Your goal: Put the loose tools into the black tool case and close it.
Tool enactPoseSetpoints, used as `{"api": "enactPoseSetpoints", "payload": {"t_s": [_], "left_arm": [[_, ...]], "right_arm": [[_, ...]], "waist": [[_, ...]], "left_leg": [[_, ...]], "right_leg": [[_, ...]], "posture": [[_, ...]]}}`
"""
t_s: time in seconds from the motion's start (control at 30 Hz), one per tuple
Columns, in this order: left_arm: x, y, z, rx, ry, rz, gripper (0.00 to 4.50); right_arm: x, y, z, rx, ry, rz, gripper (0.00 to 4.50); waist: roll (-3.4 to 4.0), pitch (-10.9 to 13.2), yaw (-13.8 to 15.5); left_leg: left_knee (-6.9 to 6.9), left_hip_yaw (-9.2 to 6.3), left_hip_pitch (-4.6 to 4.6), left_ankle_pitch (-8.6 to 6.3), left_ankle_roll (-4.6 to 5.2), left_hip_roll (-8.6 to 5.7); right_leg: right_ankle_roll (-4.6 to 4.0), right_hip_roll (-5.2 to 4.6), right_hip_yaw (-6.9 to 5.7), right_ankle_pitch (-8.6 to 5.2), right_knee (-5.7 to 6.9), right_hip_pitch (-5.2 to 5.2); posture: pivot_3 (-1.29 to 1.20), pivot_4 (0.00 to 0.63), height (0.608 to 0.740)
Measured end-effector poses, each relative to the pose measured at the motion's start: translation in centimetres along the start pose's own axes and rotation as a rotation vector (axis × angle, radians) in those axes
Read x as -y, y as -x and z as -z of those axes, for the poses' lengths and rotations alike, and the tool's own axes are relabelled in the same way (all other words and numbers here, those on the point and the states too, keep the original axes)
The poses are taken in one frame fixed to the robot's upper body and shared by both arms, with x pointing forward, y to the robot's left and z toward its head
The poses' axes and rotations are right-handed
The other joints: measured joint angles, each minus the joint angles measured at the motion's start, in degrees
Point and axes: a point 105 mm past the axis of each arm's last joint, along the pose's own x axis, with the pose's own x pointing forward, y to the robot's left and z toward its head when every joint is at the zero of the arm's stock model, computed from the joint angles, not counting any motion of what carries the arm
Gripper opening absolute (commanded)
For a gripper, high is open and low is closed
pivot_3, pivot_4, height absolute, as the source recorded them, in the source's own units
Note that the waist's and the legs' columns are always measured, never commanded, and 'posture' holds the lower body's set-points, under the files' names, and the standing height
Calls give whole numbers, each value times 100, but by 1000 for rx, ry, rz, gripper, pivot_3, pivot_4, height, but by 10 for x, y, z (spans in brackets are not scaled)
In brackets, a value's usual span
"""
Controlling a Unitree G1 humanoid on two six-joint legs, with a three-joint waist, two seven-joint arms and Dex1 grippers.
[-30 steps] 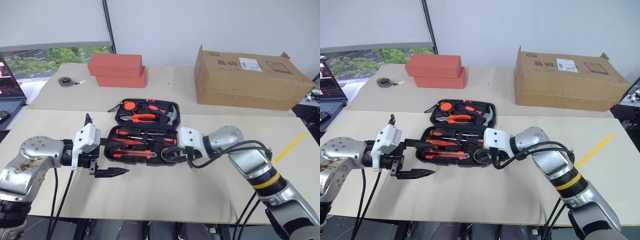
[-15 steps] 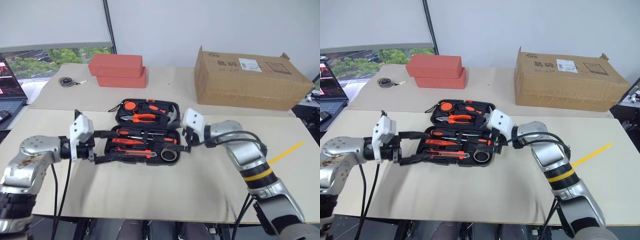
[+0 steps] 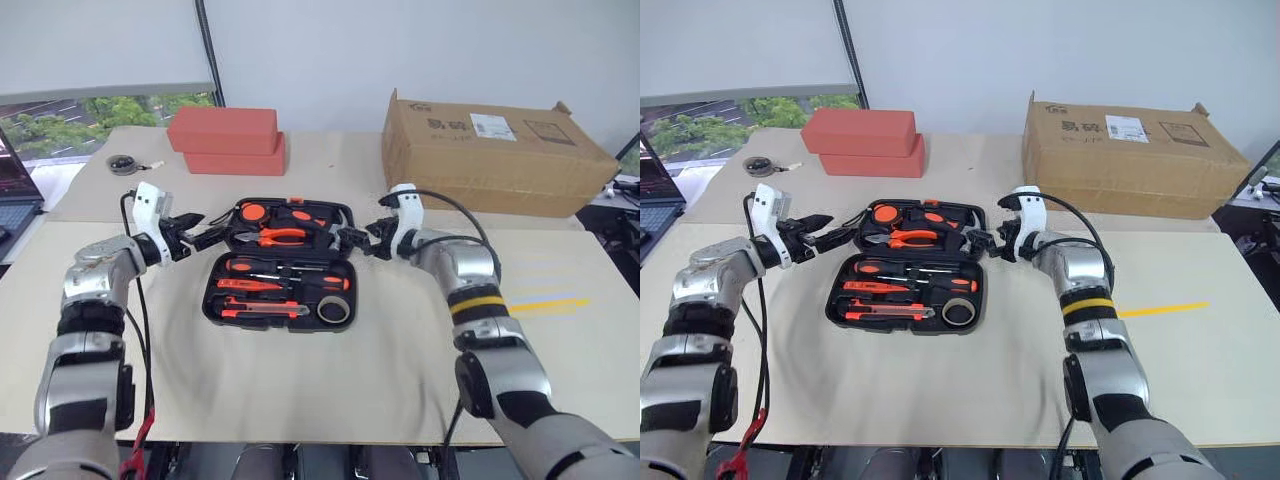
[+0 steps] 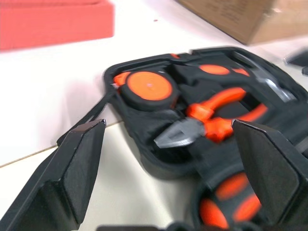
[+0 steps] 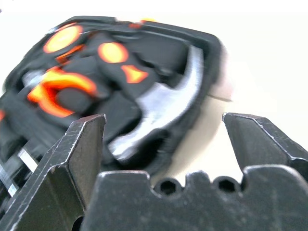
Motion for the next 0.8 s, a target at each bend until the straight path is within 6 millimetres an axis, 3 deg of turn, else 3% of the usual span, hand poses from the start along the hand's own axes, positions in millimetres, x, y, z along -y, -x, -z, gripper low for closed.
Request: {"api": "enactPoseSetpoints", "payload": {"t_s": [0.03, 0.13, 0.5, 0.8], "left_arm": [[-2, -4, 3, -11, 35, -15, 4500], [-8, -10, 10, -22, 109, -59, 4500], [-14, -17, 13, -7, 203, -126, 4500], [-16, -15, 20, -7, 262, -144, 4500]], "right_arm": [[1, -3, 3, -12, -56, 3, 4480], [-3, -11, 9, -35, -130, -12, 3828], [-8, -20, 5, -21, -183, -27, 69], [-9, -20, 3, -15, -178, -36, 24]], "waist": [[0, 0, -12], [0, 0, -85], [0, 0, -159], [0, 0, -154]], "left_leg": [[-2, 0, -1, 0, 0, 1], [-4, 2, -3, 0, 0, 2], [-5, 3, -1, 0, -1, 1], [-4, 2, -2, 0, -2, 0]], "right_leg": [[0, 1, 0, 0, -1, -3], [0, 3, 0, 0, 2, -5], [2, -1, 3, 1, 4, -6], [3, -3, 3, 2, 5, -6]], "posture": [[0, 150, 712], [0, 150, 712], [0, 150, 712], [0, 150, 712]]}}
